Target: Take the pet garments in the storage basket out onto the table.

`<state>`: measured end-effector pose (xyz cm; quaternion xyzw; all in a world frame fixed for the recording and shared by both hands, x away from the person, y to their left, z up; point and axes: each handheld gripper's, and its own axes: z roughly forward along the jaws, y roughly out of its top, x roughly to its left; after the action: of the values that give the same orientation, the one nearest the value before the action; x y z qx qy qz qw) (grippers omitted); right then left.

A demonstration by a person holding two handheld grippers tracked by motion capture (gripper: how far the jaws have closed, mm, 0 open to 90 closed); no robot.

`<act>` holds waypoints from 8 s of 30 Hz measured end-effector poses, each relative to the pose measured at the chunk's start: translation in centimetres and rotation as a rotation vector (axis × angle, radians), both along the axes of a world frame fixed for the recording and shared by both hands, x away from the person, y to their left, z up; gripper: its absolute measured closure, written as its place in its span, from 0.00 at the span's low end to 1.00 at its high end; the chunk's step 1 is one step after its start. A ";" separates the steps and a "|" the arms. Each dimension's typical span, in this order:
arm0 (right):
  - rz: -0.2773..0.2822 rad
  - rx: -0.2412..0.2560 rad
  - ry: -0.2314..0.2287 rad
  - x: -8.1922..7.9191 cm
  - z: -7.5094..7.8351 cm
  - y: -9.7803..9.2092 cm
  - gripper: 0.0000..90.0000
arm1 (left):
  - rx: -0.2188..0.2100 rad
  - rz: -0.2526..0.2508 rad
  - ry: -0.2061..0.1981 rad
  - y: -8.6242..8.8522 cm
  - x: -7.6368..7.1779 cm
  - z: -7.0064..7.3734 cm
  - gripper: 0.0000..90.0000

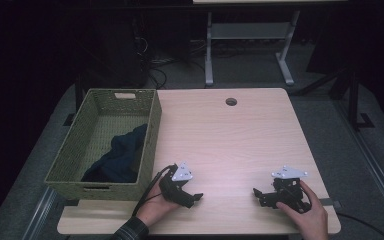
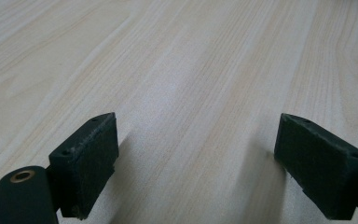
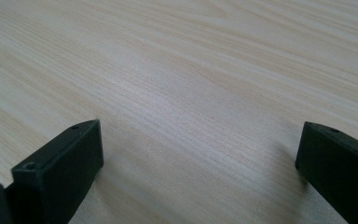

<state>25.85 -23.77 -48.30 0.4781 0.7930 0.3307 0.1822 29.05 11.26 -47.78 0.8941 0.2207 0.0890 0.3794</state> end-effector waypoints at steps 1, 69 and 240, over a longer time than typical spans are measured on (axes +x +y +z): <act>0.000 0.000 0.000 0.0 0.0 0.0 0.00 | -0.001 0.001 0.000 0.0 0.0 0.0 0.14; -0.006 0.001 0.002 0.0 0.0 0.1 0.00 | -0.019 0.032 0.040 0.2 1.7 7.6 0.15; 0.003 0.000 -0.002 0.1 0.0 0.1 0.00 | -0.221 0.439 0.047 21.9 6.2 16.9 0.84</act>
<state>25.91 -23.70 -48.30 0.4767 0.7935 0.3315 0.1824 35.22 33.13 -30.93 0.7794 0.4270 0.1238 0.4414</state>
